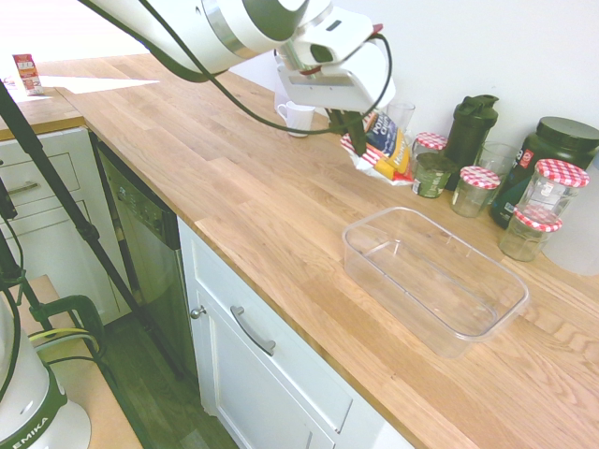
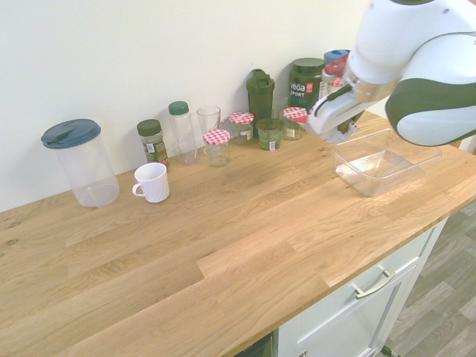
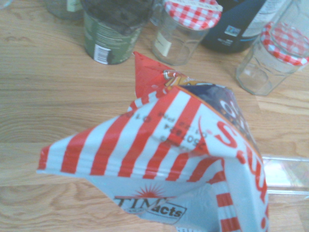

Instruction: Put the chip bag into the container

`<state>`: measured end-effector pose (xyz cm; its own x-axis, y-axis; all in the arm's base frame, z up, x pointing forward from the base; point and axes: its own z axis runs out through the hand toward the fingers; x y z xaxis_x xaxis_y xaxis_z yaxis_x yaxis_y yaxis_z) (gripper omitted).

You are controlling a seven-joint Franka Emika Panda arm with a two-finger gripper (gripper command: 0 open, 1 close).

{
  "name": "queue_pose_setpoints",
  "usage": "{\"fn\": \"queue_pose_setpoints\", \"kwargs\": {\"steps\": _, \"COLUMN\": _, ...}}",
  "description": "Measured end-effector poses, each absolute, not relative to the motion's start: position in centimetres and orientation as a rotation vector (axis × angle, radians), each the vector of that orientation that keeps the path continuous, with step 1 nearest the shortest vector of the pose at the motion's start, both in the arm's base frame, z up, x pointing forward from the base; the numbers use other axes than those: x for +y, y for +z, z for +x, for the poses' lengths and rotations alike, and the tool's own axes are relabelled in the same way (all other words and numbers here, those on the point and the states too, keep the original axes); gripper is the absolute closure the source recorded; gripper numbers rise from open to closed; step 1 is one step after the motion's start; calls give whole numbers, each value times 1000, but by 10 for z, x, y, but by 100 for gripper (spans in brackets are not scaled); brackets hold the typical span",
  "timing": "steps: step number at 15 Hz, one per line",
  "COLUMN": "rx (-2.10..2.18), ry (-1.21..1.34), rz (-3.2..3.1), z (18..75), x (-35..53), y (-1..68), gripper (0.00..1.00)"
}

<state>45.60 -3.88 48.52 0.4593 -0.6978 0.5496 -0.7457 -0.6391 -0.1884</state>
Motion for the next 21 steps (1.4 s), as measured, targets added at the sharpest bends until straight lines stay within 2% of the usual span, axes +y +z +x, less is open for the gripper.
{"fn": "queue_pose_setpoints", "kwargs": {"steps": 8, "rx": -1411, "ry": 833, "rz": 2641, "z": 452, "x": -135, "y": 450, "gripper": 100}}
{"fn": "queue_pose_setpoints", "kwargs": {"steps": 17, "rx": -1474, "ry": 709, "rz": 2678, "z": 469, "x": -179, "y": 393, "gripper": 100}}
{"fn": "queue_pose_setpoints", "kwargs": {"steps": 18, "rx": -1481, "ry": 700, "rz": 2681, "z": 468, "x": -182, "y": 388, "gripper": 0}}
{"fn": "queue_pose_setpoints", "kwargs": {"steps": 21, "rx": -1503, "ry": 671, "rz": 2694, "z": 466, "x": -188, "y": 375, "gripper": 0}}
